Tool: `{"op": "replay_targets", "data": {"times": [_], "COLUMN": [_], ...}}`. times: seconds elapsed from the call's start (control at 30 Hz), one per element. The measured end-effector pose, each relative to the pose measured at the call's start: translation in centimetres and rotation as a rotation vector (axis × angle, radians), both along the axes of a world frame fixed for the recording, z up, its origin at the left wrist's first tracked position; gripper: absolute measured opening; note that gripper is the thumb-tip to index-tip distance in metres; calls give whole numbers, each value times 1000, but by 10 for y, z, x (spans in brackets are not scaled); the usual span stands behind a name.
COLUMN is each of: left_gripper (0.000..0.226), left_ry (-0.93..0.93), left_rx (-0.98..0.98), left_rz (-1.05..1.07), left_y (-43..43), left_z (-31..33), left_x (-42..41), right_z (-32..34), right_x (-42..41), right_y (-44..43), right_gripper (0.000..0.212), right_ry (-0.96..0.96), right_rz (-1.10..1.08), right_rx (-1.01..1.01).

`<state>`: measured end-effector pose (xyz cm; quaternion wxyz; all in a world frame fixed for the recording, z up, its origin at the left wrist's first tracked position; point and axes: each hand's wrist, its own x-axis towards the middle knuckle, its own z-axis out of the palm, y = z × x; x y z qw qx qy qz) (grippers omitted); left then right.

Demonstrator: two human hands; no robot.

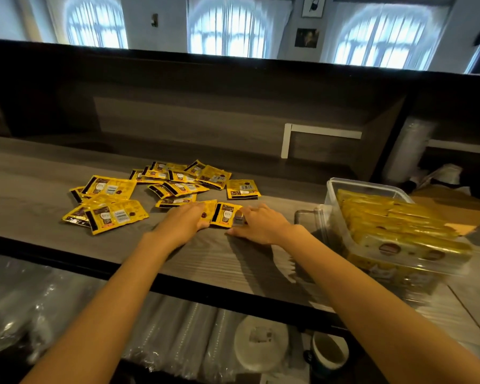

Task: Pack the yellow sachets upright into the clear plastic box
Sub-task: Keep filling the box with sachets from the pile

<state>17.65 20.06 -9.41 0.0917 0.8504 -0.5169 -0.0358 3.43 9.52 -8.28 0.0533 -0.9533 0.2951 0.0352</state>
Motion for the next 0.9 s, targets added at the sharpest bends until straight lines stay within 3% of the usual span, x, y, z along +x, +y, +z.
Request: {"op": "replay_targets", "data": {"times": [0.1, 0.23, 0.33, 0.5, 0.6, 0.77, 0.9], "left_gripper": [33, 26, 28, 30, 25, 21, 28], "left_ry": [-243, -416, -483, -470, -396, 33, 245], "left_rx": [74, 77, 56, -74, -271, -666, -846], "left_rz": [-52, -101, -72, 22, 62, 140, 131], "left_y": [-6, -12, -19, -29, -33, -44, -57], "left_z": [5, 5, 0, -6, 4, 45, 76], "left_x": [-3, -13, -19, -24, -33, -50, -70], "right_z": [5, 6, 9, 13, 18, 47, 79], "right_x": [-7, -14, -18, -25, -27, -30, -43], "right_y": [1, 4, 2, -1, -4, -10, -17], "right_gripper": [57, 47, 51, 34, 31, 11, 15], "right_ry": [8, -44, -135, -388, -528, -793, -874], "right_rz": [-23, -57, -90, -199, -255, -352, -393], "right_rx": [-103, -123, -71, 31, 61, 122, -49]}}
